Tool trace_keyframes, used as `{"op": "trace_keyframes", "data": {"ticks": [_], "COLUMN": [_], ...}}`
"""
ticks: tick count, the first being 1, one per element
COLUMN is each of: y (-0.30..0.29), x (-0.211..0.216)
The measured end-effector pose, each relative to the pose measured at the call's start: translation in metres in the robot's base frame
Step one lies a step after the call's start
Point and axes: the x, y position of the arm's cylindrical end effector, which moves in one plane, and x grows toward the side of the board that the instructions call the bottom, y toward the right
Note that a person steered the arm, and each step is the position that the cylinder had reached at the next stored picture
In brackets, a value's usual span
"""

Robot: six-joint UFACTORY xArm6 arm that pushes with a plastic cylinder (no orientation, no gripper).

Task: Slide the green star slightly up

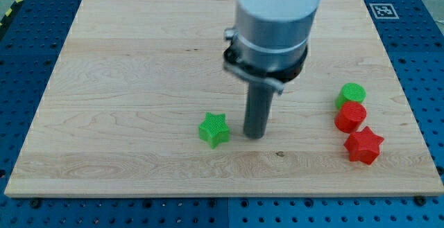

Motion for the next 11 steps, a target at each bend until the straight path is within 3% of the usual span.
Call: {"op": "trace_keyframes", "data": {"ticks": [1,2,6,9,11], "y": [-0.047,-0.101,-0.081,-0.004,-0.042], "x": [0.031,0.033,0.01,-0.006,0.007]}}
